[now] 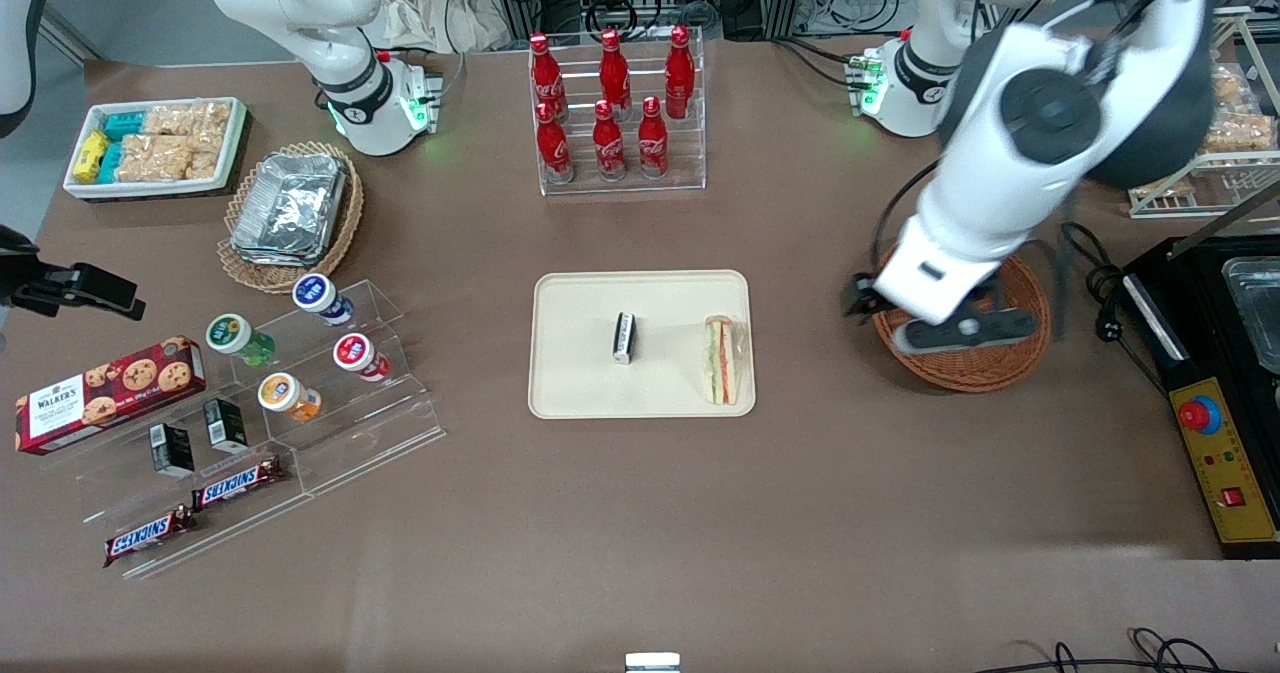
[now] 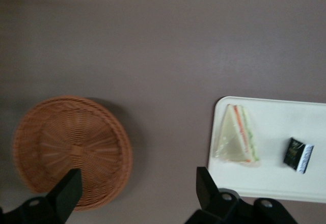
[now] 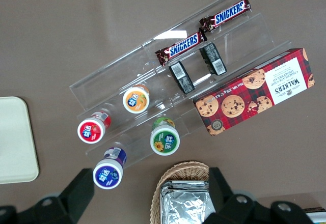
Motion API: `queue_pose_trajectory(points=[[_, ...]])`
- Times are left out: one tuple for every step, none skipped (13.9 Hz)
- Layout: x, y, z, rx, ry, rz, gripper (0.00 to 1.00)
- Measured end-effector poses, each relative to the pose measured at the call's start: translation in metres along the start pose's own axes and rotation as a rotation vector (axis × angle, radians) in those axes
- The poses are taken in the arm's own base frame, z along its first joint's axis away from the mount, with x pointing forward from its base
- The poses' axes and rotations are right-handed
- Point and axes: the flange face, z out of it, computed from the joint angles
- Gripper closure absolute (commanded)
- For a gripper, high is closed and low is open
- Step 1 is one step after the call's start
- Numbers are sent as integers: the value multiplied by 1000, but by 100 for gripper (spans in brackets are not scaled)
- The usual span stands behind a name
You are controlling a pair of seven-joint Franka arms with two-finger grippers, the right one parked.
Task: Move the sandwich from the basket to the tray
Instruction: 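Open the left gripper and withdraw it back over the basket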
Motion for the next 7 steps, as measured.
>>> queue_pose_trajectory(points=[[-1,-28,-16,-9,-6,18,1],[-1,-58,-30,-26,-9,46,1],[-1,-90,-40,-43,-6,81,1],[0,-120,-46,-57,-6,115,1],[1,-144,-48,-64,-8,142,1],[2,-158,-47,-64,-9,157,1],[3,-162,-46,-63,-11,162,1]])
